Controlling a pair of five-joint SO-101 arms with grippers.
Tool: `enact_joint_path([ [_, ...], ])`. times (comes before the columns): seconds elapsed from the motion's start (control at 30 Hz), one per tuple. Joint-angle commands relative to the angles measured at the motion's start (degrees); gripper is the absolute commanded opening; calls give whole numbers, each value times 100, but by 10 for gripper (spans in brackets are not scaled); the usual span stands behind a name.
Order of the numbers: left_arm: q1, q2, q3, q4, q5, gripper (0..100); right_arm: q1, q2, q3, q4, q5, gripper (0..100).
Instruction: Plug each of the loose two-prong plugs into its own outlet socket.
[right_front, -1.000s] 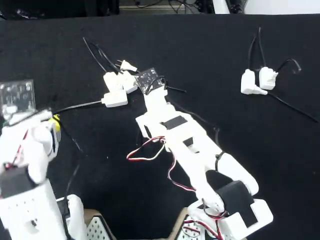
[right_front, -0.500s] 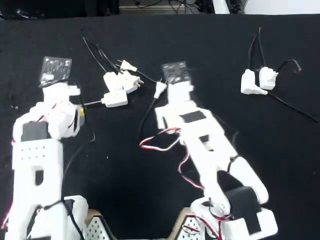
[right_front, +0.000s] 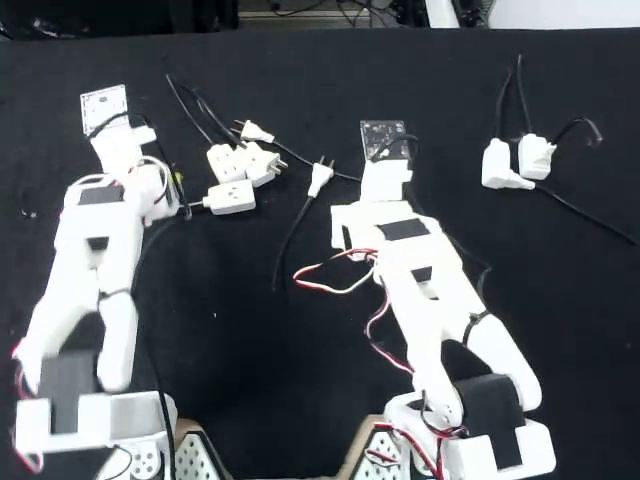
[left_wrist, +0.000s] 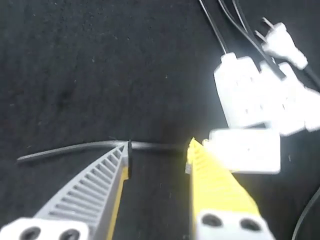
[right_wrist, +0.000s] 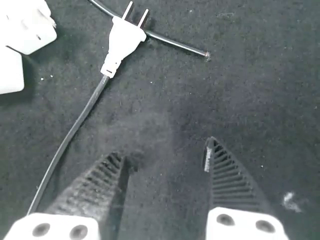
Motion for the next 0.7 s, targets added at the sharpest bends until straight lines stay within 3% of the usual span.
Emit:
enact_joint_path([
  [0.0, 40, 1037, -971, -158, 396, 196, 105, -277, -268, 0, -18, 208],
  [0.3, 48, 2488, -2668, 554, 492, 196, 97, -277, -286, 0, -9, 208],
  [0.53, 163, 3095, -3398, 1415, 448, 196, 97, -277, -286, 0, -9, 208],
  [0.67, 356, 3314, -3503, 1486, 440, 196, 97, -277, -277, 0, -9, 208],
])
